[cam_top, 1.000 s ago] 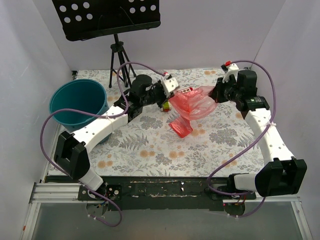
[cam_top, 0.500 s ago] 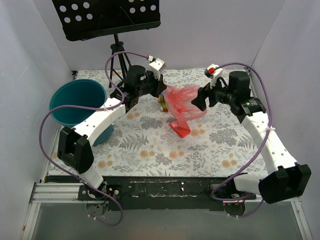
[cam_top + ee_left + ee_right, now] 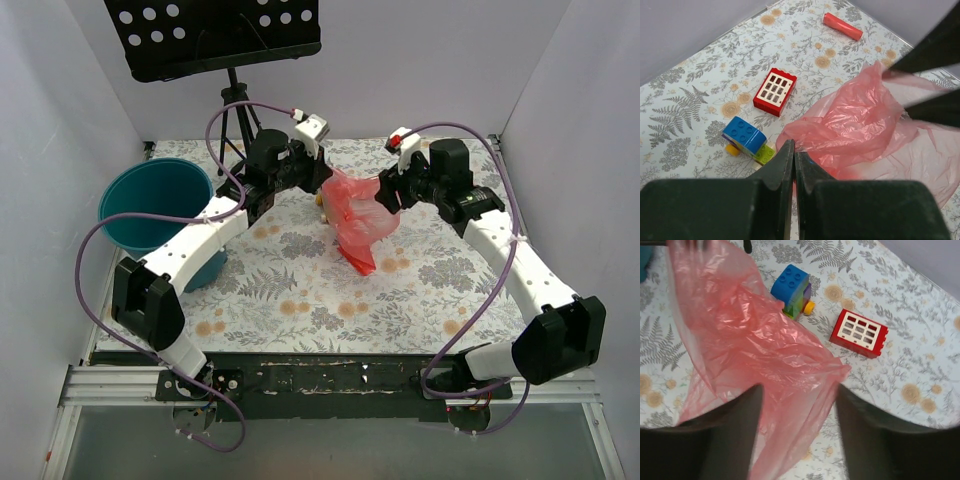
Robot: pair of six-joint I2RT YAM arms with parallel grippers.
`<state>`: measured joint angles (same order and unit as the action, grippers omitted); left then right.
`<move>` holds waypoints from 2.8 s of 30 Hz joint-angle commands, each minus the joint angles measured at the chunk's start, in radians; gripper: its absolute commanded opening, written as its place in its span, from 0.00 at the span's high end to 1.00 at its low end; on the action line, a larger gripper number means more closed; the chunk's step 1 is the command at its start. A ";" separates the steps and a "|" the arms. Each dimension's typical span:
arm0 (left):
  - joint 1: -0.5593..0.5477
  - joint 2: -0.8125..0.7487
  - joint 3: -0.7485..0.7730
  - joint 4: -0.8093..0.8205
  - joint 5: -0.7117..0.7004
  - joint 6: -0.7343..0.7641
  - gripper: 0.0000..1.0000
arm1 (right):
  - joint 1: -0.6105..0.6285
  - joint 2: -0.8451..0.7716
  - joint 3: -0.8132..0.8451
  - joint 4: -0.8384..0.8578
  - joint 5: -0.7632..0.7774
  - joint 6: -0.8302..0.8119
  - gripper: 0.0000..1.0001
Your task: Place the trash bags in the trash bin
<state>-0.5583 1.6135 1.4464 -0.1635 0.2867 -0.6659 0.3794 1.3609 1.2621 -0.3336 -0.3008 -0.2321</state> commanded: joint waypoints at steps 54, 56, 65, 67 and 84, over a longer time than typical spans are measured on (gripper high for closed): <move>0.029 -0.082 0.206 -0.123 0.051 0.038 1.00 | 0.072 0.030 -0.073 0.281 0.321 0.022 0.15; 0.031 -0.101 0.194 -0.123 0.028 0.077 1.00 | 0.003 0.032 -0.101 0.278 0.254 0.072 0.16; 0.064 -0.153 0.105 -0.071 -0.102 0.086 1.00 | -0.303 0.055 -0.197 0.252 -0.296 0.128 0.31; 0.067 -0.149 0.098 -0.056 -0.119 0.078 1.00 | -0.310 0.044 -0.216 0.249 -0.301 0.120 0.34; 0.070 -0.188 0.101 -0.016 0.241 0.052 1.00 | -0.192 -0.011 -0.190 0.317 -0.414 0.099 0.18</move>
<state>-0.4908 1.4948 1.5444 -0.2165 0.3653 -0.6098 0.1608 1.3315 1.0515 -0.0814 -0.6910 -0.1123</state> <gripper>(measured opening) 0.009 0.814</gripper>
